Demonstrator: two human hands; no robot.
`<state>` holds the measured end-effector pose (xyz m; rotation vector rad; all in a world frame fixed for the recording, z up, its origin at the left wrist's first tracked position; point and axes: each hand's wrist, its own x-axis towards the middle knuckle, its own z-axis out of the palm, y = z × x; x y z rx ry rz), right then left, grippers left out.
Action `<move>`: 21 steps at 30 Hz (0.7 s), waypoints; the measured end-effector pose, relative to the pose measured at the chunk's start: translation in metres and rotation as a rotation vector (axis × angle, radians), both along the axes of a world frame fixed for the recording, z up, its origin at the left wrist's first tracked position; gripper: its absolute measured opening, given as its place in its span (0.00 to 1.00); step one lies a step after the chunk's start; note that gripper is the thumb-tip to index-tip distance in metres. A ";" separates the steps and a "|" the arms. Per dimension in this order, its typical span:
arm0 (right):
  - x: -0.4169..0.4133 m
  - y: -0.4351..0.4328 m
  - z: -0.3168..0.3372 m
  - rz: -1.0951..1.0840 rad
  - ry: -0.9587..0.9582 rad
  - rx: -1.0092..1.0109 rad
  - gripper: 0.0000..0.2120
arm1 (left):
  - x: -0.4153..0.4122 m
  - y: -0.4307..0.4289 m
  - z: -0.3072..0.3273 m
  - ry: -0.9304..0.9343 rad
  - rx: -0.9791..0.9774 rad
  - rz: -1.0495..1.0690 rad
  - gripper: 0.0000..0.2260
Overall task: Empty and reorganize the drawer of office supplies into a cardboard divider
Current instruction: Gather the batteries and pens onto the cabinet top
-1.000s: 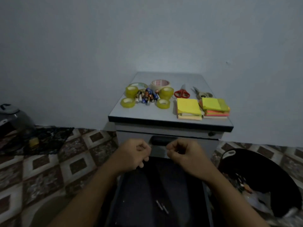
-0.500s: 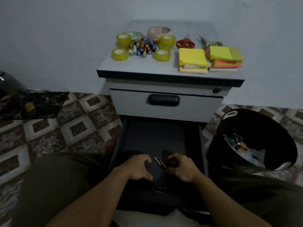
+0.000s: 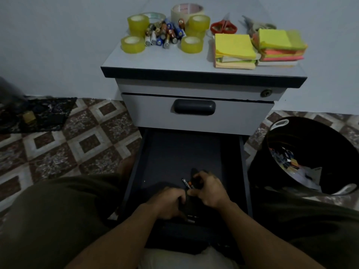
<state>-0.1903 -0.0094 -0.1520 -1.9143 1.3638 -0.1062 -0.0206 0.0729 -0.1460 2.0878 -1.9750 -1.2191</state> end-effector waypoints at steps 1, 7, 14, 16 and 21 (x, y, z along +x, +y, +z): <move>0.001 0.000 -0.002 -0.012 0.001 -0.011 0.24 | 0.001 0.000 -0.001 0.017 -0.010 0.029 0.19; -0.002 -0.006 -0.001 -0.104 -0.079 0.009 0.10 | 0.004 -0.003 0.004 0.049 -0.023 0.129 0.17; -0.001 -0.011 -0.004 -0.178 -0.058 -0.019 0.12 | 0.002 -0.011 0.004 0.031 -0.107 0.004 0.14; -0.002 -0.013 -0.005 -0.190 -0.053 -0.019 0.12 | 0.000 -0.014 0.002 0.017 -0.141 -0.057 0.10; -0.008 -0.016 -0.006 -0.231 -0.085 0.019 0.12 | -0.005 -0.018 -0.001 0.026 -0.220 -0.102 0.08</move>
